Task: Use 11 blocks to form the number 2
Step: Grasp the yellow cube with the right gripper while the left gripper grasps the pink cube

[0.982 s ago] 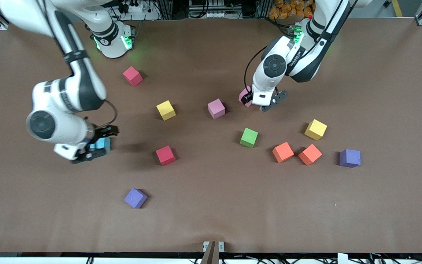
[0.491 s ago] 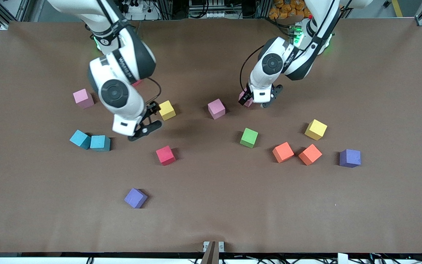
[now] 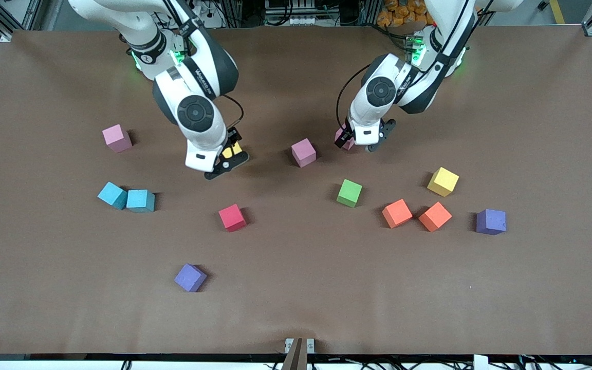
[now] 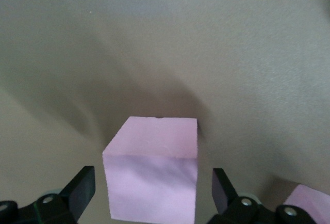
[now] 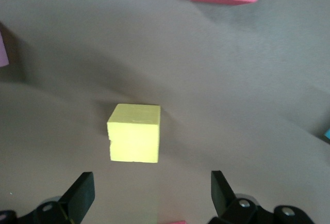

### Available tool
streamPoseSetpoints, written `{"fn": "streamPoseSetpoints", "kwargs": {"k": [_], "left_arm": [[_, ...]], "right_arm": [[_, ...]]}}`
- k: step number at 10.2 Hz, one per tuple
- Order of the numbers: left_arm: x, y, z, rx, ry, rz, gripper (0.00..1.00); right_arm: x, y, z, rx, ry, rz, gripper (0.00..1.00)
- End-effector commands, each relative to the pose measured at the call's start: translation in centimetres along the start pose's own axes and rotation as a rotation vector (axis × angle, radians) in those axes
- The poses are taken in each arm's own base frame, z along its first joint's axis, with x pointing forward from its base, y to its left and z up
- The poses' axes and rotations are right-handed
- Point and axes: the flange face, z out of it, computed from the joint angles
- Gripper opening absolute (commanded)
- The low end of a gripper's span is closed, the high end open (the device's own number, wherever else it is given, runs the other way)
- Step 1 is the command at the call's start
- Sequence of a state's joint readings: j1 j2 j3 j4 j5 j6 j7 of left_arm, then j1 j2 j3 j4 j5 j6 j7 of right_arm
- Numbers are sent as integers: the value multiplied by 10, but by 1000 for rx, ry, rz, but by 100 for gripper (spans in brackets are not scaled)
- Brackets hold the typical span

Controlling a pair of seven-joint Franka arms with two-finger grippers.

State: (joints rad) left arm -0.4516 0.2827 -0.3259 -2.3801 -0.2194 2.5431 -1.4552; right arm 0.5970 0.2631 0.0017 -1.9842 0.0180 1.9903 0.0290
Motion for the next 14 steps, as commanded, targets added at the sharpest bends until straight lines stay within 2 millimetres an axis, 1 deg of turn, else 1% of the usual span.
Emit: {"fn": "streamPoseSetpoints", "kwargs": {"k": [1,2,3,4,5,6,7,8,9,10,11,12,13,14], "left_arm": [[-10,0,9,7,-6,3,100],[-10,-1,10,10,-6,7,90],[-11,-1,10,11,-1,30,53],[-10,0,10,12,19,63,22],[-10,1,9,14,40,115,7],[-12,2,6,11,46,180,6],[-12,4,-2,-2,49,243,6],[-17,6,-9,-4,53,320,5],[-32,5,-10,11,47,427,6],[-49,8,-14,4,43,508,6],[-66,7,-12,6,43,576,6],[-88,5,-8,11,32,621,8],[-106,3,-4,17,29,669,9],[-123,6,-1,14,22,701,8]], "right_arm": [[-18,-32,27,-14,39,-13,100],[-19,-41,41,-15,63,-17,100],[-18,-42,50,-15,79,-18,100],[-15,-43,57,-15,94,-20,100],[-12,-45,67,-18,96,-27,100],[-9,-44,71,-23,107,-30,100],[-6,-42,76,-26,111,-30,100],[-4,-41,81,-28,115,-32,100],[-5,-41,88,-28,114,-32,100],[-7,-36,95,-26,125,-28,100],[-9,-33,98,-28,122,-30,100],[-9,-31,97,-35,119,-37,100],[-9,-25,97,-45,118,-38,100],[-9,-19,98,-59,117,-45,100]]}}
